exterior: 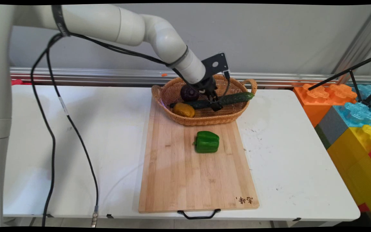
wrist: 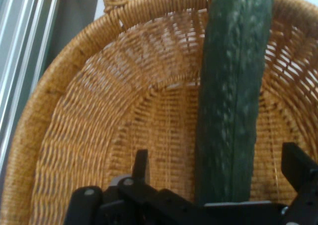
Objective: Pick up the cucumber from the vegetable basket
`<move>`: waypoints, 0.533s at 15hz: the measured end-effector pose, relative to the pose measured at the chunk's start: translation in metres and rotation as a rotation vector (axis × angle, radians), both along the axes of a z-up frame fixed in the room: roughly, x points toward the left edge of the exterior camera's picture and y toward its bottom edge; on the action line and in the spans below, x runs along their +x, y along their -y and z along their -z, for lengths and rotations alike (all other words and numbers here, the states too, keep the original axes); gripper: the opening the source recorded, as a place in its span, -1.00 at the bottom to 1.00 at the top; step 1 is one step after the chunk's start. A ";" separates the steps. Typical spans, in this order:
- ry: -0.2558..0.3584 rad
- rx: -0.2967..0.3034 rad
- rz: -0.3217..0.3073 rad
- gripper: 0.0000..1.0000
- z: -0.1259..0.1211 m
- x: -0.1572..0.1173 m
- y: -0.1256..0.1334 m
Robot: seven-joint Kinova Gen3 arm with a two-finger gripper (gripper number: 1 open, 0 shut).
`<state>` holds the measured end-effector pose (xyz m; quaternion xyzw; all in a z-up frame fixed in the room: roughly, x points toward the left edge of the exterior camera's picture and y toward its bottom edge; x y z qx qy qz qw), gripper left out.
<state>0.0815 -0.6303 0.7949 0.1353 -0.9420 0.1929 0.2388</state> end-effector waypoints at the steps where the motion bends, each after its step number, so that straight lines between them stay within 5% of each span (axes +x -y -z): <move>1: -0.009 0.000 0.004 1.00 0.005 -0.002 0.003; 2: -0.018 0.001 0.010 1.00 0.009 -0.004 0.005; 3: -0.027 0.003 0.015 -1.00 0.013 -0.006 0.007; 8: -0.042 0.012 0.035 -1.00 0.020 -0.009 0.008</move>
